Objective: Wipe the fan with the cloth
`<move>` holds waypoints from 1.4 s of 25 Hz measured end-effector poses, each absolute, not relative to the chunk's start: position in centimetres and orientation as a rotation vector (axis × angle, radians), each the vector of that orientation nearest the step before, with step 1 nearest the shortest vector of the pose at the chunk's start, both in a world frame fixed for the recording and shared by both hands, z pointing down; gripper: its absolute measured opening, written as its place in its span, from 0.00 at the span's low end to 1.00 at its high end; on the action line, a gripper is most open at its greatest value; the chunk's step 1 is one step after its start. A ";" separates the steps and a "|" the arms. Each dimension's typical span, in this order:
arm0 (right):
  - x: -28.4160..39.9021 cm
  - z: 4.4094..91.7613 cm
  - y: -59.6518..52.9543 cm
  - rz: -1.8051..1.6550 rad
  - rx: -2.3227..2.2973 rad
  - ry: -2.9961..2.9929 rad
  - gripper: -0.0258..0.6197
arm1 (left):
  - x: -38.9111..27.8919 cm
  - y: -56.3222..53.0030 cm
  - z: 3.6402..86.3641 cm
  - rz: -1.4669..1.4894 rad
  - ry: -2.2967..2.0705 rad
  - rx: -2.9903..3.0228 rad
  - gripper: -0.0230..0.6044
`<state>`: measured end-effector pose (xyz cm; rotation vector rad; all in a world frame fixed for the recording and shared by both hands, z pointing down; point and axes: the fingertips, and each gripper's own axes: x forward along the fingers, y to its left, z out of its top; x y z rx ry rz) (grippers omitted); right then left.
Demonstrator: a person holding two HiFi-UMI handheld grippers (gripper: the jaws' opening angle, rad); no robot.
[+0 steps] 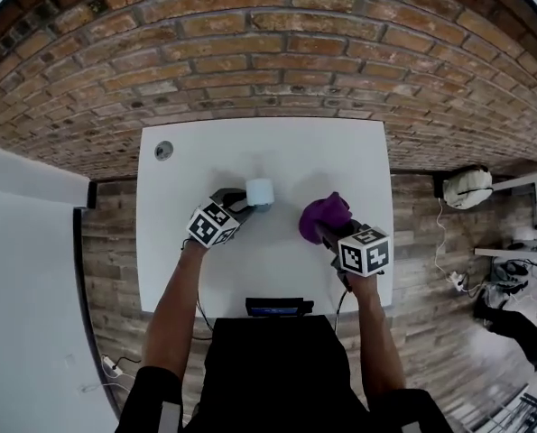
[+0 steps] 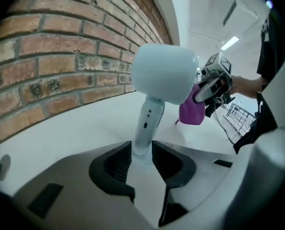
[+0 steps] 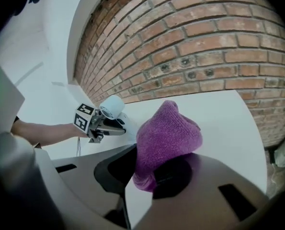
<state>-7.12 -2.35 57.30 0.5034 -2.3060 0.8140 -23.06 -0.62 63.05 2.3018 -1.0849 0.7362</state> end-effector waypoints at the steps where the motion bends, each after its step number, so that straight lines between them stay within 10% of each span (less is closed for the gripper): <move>1: -5.9 57.5 -2.0 0.832 0.524 -2.296 0.16 | -22.9 -1.1 63.2 0.765 -1.074 2.339 0.25; 10: -0.2 58.8 0.8 0.949 0.627 -2.238 0.16 | -21.2 -2.5 63.3 0.846 -0.925 2.497 0.41; 35: -0.2 57.9 1.4 0.998 0.627 -2.248 0.16 | -20.9 -5.3 63.4 1.097 -0.558 2.705 0.29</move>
